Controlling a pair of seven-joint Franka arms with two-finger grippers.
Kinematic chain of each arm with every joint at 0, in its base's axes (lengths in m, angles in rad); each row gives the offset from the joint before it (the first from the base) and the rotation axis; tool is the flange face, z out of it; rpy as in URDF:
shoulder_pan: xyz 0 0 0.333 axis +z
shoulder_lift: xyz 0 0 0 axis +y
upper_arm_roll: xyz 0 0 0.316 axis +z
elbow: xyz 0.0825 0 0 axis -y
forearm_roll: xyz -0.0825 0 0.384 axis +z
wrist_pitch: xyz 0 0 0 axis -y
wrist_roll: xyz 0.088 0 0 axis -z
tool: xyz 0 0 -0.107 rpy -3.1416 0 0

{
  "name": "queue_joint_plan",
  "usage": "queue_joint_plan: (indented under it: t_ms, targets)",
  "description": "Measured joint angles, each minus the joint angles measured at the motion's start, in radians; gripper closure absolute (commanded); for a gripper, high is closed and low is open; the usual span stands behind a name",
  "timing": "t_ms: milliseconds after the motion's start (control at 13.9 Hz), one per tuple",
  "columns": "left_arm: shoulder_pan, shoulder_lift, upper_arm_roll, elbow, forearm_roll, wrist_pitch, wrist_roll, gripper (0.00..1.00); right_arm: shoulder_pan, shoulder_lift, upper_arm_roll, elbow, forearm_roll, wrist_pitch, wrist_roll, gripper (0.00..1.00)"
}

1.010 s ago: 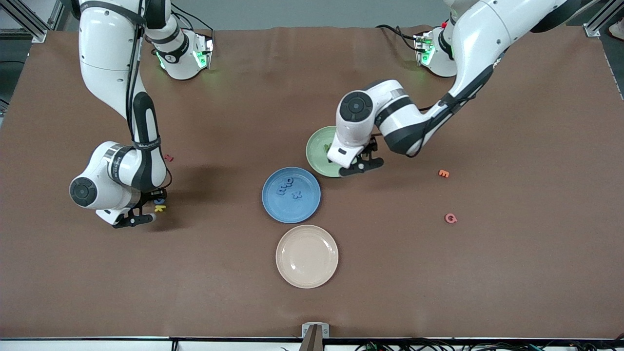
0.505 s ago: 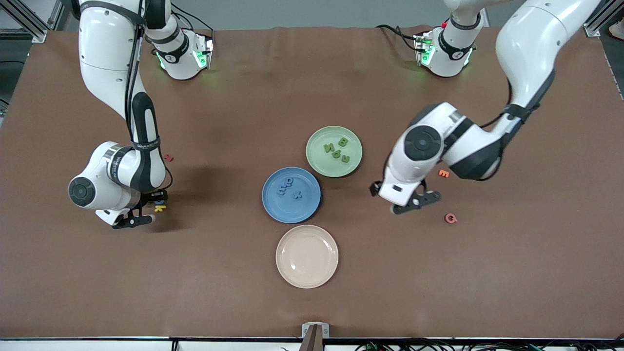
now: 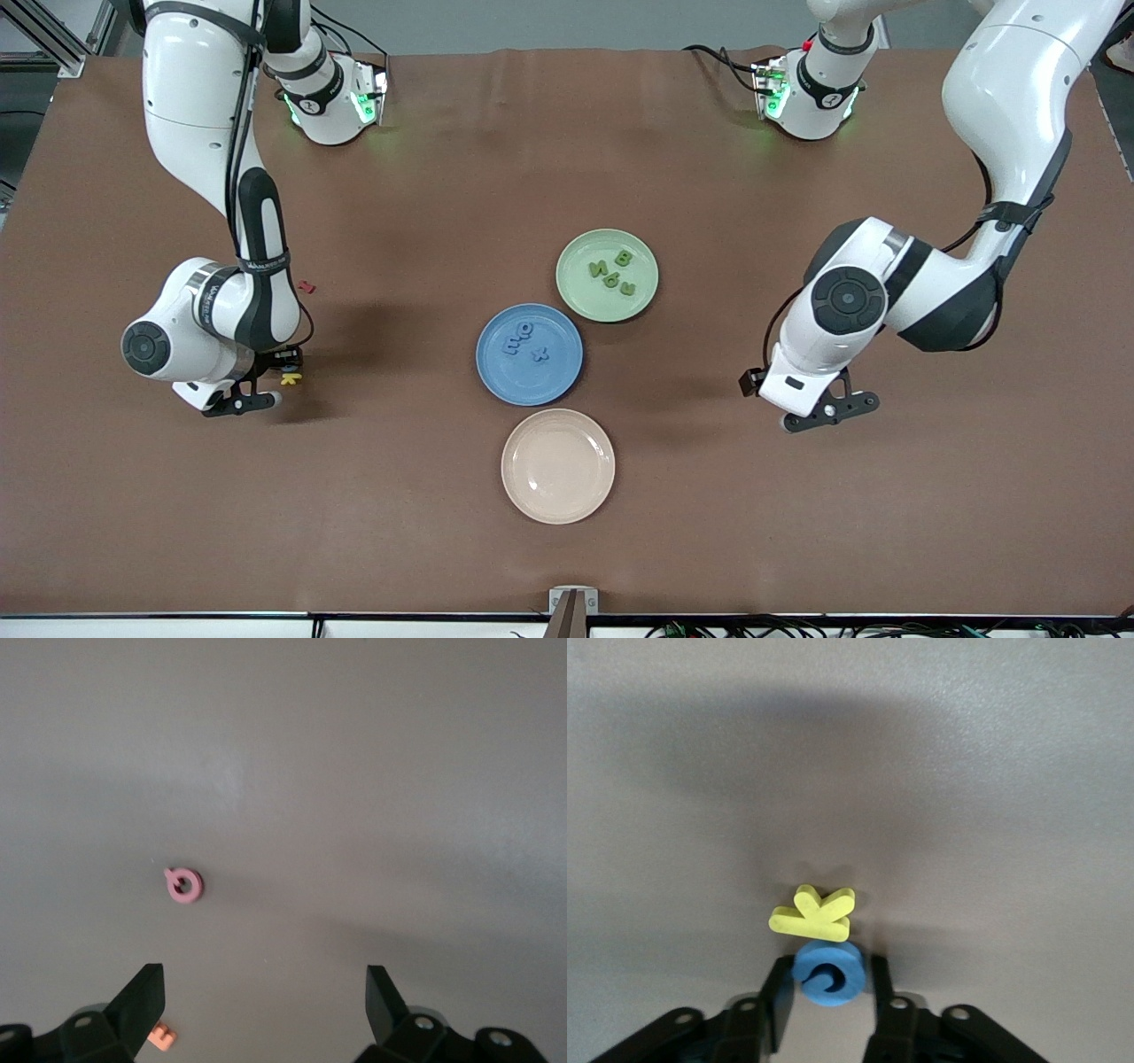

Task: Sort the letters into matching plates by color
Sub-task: 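Grasp the blue c with the right gripper while the left gripper withdraws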

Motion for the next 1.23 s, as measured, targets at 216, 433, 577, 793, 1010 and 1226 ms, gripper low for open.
queue_joint_plan:
  t_ms: [216, 433, 577, 793, 1010, 1226]
  targets:
    - [-0.008, -0.075, 0.045, 0.028, -0.114, -0.025, 0.061, 0.00, 0.000, 0.000, 0.000, 0.001, 0.001, -0.001, 0.000, 0.85]
    - [-0.101, -0.214, 0.270, 0.038, -0.417, -0.033, 0.261, 0.00, 0.001, 0.000, 0.004, 0.005, 0.001, -0.003, 0.000, 0.86]
    - [-0.144, -0.294, 0.382, 0.039, -0.501, -0.082, 0.396, 0.00, 0.006, 0.000, 0.010, 0.016, 0.003, -0.019, 0.000, 0.86]
    - [-0.194, -0.429, 0.481, 0.044, -0.510, -0.204, 0.468, 0.00, 0.010, -0.001, 0.006, 0.079, 0.004, -0.149, 0.002, 0.87]
    - [-0.271, -0.540, 0.575, 0.041, -0.520, -0.271, 0.542, 0.00, 0.019, -0.007, -0.025, 0.177, -0.003, -0.323, 0.046, 0.87]
    - [-0.306, -0.580, 0.602, 0.033, -0.521, -0.289, 0.575, 0.00, 0.088, -0.020, -0.046, 0.232, -0.016, -0.446, 0.216, 0.87]
